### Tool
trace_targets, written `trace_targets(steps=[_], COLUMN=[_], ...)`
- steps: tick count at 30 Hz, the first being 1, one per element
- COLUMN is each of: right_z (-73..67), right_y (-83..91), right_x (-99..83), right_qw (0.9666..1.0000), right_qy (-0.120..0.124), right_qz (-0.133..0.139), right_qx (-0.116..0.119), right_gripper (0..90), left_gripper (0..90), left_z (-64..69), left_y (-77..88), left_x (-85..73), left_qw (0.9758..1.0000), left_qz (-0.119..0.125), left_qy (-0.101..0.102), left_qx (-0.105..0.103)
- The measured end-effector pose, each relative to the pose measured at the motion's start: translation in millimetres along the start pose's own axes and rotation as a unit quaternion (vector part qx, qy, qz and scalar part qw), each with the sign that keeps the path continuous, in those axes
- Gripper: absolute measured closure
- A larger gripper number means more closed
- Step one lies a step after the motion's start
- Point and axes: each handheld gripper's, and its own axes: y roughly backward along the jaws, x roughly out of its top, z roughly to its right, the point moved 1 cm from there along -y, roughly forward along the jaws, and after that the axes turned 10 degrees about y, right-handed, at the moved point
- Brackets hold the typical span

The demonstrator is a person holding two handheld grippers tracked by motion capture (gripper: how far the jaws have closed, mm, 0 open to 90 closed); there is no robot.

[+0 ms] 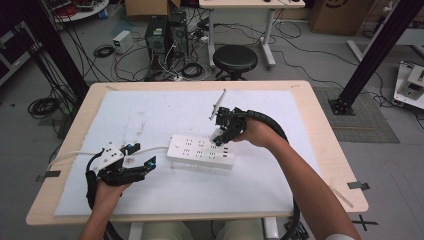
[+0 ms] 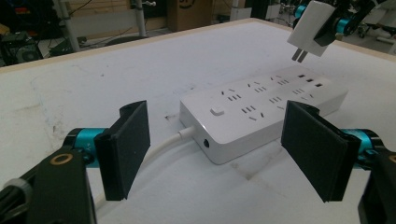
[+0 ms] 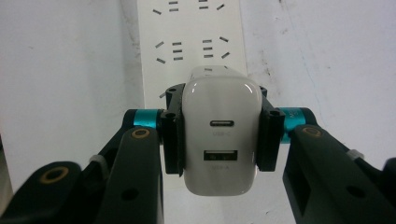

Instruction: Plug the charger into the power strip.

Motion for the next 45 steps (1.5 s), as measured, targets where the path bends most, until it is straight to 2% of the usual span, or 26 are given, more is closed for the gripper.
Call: trace_targets(steps=[7, 8, 18, 24, 32, 38, 41, 45], right_z=[4.4, 5.4, 7.2, 6.3, 6.5, 7.1, 6.6, 6.7], right_y=[-9.6, -16.1, -24.8, -32.3, -33.4, -34.0, -34.2, -36.4], right_x=[4.3, 5.4, 7.6, 12.1, 20.2, 21.0, 24.5, 28.6], right_qw=[0.9996, 0.9992, 0.9984, 0.9971, 0.9948, 0.9946, 0.9933, 0.9921], right_qy=[0.008, 0.007, 0.016, 0.033, 0.044, 0.037, 0.032, 0.039], right_qz=[-0.026, -0.039, -0.053, -0.067, -0.091, -0.095, -0.110, -0.118], right_qx=[0.005, 0.009, 0.012, 0.015, 0.013, 0.018, 0.018, 0.016], right_gripper=[63.1, 63.1, 63.1, 63.1, 63.2, 63.3, 63.4, 63.4], left_gripper=[23.8, 23.8, 23.9, 23.9, 23.8, 23.8, 23.8, 23.8], left_z=[-0.5, -0.7, -2.6, -3.7, -4.2, -4.6, -4.2, -2.9], left_y=[0.3, 0.9, 2.8, 3.4, 3.9, 3.7, 2.9, 2.5], left_x=[-1.0, -1.3, -2.3, -3.2, -4.1, -5.4, -5.7, -5.5], left_qw=[1.0000, 1.0000, 1.0000, 1.0000, 1.0000, 1.0000, 1.0000, 1.0000], left_qz=[0.000, -0.001, 0.001, 0.001, 0.001, -0.001, 0.000, -0.004], left_qy=[0.001, 0.001, 0.003, 0.005, 0.006, 0.008, 0.009, 0.007], left_qx=[0.001, 0.001, 0.001, 0.002, 0.002, 0.001, 0.002, 0.000])
